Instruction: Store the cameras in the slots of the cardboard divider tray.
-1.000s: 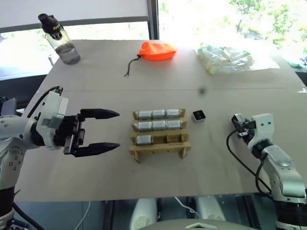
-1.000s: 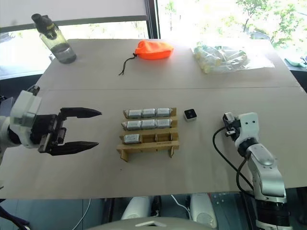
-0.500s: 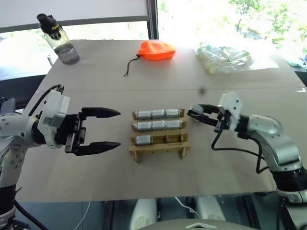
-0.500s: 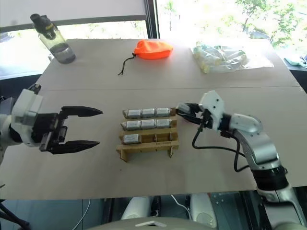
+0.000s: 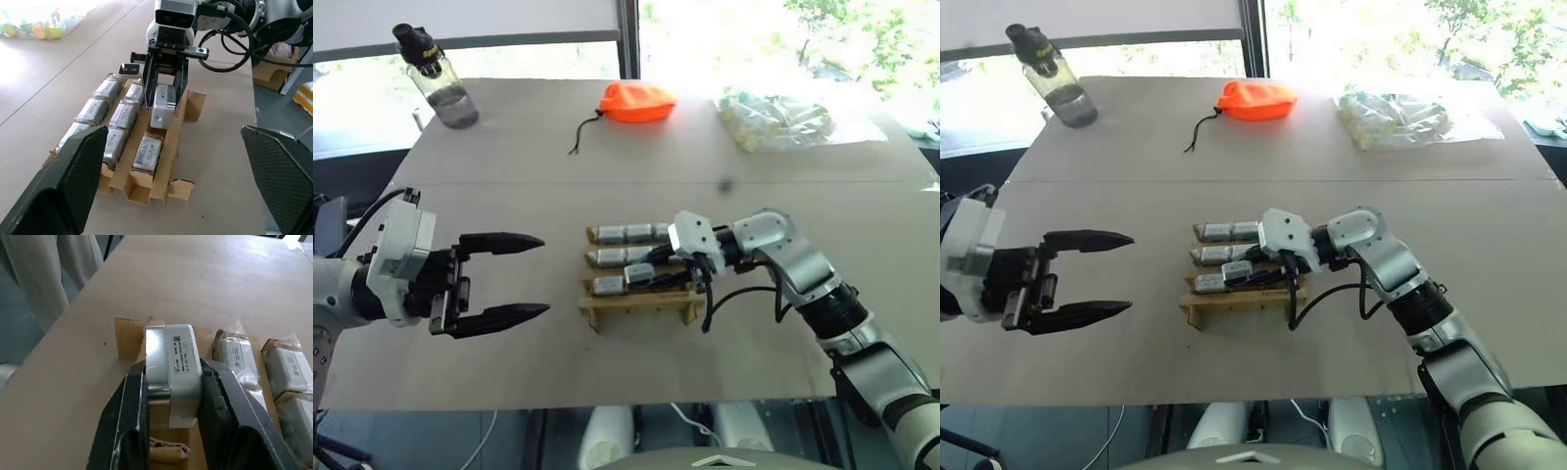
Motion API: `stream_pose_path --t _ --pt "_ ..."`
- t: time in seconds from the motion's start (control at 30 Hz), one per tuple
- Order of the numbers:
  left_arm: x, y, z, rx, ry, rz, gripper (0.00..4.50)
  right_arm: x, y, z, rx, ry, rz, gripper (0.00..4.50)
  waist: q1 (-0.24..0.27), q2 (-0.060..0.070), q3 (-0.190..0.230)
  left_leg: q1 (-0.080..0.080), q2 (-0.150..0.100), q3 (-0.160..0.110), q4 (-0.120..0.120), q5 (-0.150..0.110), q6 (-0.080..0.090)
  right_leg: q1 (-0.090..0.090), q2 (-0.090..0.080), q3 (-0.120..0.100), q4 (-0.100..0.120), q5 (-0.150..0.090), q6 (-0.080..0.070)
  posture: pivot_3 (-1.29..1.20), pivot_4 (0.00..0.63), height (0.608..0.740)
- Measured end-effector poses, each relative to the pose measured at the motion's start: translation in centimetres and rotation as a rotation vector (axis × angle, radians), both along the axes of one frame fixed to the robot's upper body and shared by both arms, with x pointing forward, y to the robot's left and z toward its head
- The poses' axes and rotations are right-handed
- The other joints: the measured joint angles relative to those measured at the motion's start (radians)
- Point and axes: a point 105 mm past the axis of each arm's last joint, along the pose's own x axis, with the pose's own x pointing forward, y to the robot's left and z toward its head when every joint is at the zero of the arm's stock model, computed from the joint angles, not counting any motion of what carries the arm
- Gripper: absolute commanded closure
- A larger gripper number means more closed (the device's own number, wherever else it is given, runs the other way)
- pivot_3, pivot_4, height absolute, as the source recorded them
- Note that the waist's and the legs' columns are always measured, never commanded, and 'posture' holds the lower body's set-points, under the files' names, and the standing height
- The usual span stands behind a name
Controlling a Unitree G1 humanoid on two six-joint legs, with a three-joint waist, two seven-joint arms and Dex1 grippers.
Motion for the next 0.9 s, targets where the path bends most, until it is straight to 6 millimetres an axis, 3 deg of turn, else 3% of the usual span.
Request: stream_pose_path --t 0.2,0.8,0.9 --pt "-0.6 0.3 -0.9 0.044 0.047 0.013 0.00 0.2 0.5 -1.1 -0.042 0.014 0.014 3.73 -0.001 0.000 0.000 0.000 0.000 -0.001 -0.001 0.000 0.000 0.000 0.001 -0.001 0.000 0.000 0.000 0.00 0.150 0.740" --pt "-0.1 -0.3 -0.1 0.054 0.018 -0.019 0.00 0.2 0.3 -2.4 -0.089 0.113 -0.131 3.73 -0.001 0.000 0.000 0.001 0.000 -0.001 0.000 0.000 -0.001 0.000 0.000 -0.001 0.001 0.000 0.000 0.00 0.150 0.740" --pt "0.1 -0.5 0.0 0.052 0.016 -0.025 0.00 0.2 0.3 -2.5 -0.087 0.120 -0.147 2.34 -0.002 0.000 0.000 0.000 0.000 0.000 0.000 0.000 -0.001 0.000 0.000 0.000 0.000 0.000 0.000 0.00 0.150 0.740"
